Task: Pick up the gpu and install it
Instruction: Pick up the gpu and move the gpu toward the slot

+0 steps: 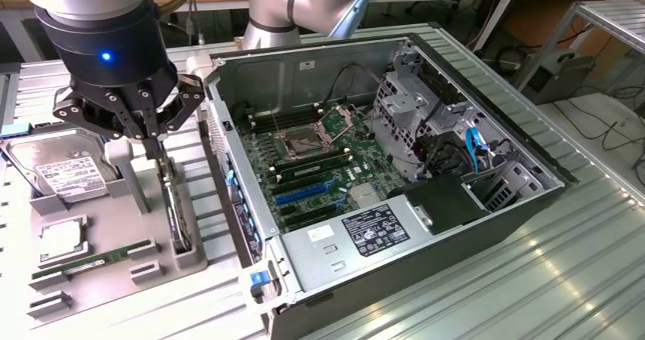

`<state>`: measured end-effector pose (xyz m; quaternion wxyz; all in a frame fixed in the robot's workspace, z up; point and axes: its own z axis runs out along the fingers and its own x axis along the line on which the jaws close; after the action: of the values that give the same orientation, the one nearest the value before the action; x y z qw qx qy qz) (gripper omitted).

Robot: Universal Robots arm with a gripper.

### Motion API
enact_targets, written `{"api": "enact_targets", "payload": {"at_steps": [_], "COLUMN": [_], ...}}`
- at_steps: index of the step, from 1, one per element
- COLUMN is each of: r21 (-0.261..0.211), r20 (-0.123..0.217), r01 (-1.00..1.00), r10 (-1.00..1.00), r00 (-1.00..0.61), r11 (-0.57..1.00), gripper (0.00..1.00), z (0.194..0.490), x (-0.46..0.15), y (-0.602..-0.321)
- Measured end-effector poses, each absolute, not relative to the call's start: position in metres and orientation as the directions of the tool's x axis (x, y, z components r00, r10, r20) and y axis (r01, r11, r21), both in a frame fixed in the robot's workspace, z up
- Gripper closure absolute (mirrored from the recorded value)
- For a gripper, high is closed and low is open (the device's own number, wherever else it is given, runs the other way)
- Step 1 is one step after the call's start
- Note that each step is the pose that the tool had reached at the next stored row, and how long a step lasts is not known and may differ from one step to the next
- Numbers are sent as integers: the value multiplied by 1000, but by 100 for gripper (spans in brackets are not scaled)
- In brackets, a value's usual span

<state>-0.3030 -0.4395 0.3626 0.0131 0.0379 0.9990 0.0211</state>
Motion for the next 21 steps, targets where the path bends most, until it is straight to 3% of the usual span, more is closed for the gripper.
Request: {"api": "enact_targets", "payload": {"at_steps": [4,8,21], "r21": [43,43,44], "r20": [-25,-26,-35], "r01": [75,75,100], "r10": [76,76,101], "r00": [-997,-997,-994], "r11": [996,996,994], "gripper": [89,64,64], "z": [363,358,326], "x": [-303,-303,-308], "y": [-440,-439,-439]}}
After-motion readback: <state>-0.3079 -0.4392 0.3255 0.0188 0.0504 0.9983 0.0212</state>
